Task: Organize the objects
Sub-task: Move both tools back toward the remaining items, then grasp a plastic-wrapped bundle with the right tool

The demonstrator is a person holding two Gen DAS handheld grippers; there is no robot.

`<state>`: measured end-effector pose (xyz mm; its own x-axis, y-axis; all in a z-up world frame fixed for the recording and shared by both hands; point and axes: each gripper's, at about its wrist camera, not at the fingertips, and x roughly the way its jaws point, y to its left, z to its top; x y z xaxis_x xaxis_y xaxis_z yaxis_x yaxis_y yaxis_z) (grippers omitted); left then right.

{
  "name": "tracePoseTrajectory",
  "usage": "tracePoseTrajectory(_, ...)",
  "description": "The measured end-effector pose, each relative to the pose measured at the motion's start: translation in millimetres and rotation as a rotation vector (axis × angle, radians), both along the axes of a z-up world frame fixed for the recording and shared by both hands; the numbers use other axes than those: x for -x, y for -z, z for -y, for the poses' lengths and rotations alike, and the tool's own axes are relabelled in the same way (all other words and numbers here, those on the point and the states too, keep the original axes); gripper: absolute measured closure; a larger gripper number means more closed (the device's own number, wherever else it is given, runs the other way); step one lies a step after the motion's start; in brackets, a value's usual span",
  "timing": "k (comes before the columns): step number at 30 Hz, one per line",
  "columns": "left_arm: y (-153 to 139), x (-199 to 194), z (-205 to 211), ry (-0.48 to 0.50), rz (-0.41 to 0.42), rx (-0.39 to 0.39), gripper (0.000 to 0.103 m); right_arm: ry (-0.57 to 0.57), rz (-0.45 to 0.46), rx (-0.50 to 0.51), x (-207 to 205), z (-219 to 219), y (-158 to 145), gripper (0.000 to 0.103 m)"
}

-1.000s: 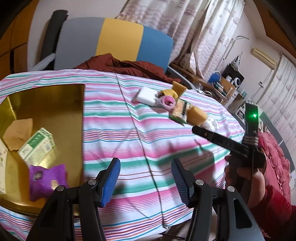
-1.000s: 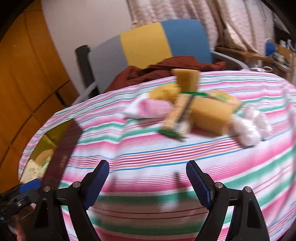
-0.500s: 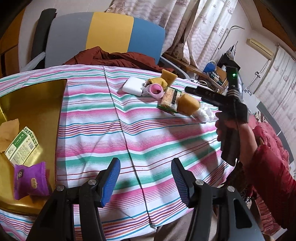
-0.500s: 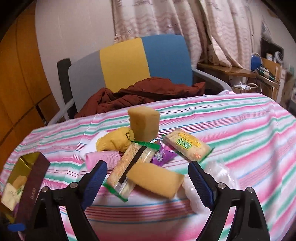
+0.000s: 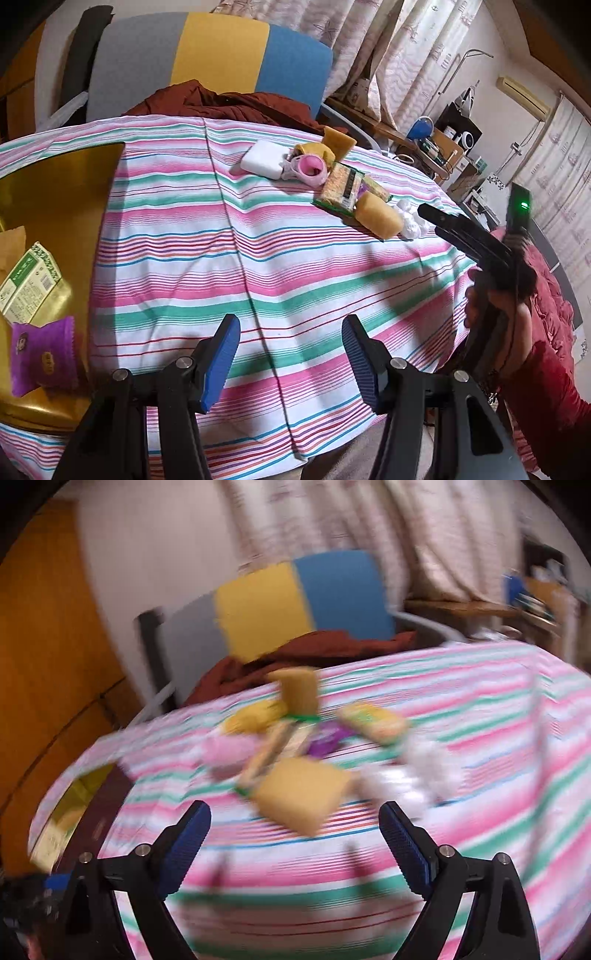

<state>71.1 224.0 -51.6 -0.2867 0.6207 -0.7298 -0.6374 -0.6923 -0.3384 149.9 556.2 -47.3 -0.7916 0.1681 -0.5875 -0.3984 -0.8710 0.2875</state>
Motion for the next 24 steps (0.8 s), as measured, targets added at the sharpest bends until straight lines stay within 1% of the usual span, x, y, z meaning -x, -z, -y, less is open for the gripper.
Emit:
tracePoseTrajectory(1,0,0,-1,0.003,0.002,-0.001,0.045,0.037,0.036,0.011,2,-14,4,0.028)
tracePoseTrajectory(2,0,-1,-3,0.005,0.003,-0.002,0.045,0.048,0.06,0.018,4,-22,9,0.037)
tracePoseTrajectory(3,0,-2,-4,0.009,0.002,-0.001,0.045,0.052,0.074,0.019,6,-27,11,0.039)
tracePoseTrajectory(6,-1,-5,-7,0.018,-0.004,0.005,0.045,0.046,0.122,-0.028,17,-38,21,0.039)
tracePoseTrajectory(8,-1,-6,-9,0.023,-0.008,0.01,0.045,0.021,0.134,-0.04,26,-40,25,0.039)
tracePoseTrajectory(11,-1,-7,-12,0.027,-0.009,0.02,0.045,-0.024,0.15,-0.058,40,-38,30,0.044)
tracePoseTrajectory(13,0,-6,-14,0.03,-0.007,0.022,0.045,-0.034,0.173,-0.065,49,-41,34,0.045)
tracePoseTrajectory(15,-1,-6,-18,0.038,-0.007,0.024,0.045,-0.033,0.199,-0.039,54,-46,41,0.051)
tracePoseTrajectory(17,-3,-6,-24,0.05,-0.018,0.028,0.045,-0.021,0.192,-0.014,54,-53,44,0.054)
tracePoseTrajectory(20,-6,-6,-38,0.079,-0.039,0.031,0.045,0.001,0.184,-0.012,51,-55,45,0.062)
tracePoseTrajectory(24,-8,-2,-70,0.128,-0.066,0.046,0.045,0.027,0.17,-0.031,48,-53,44,0.064)
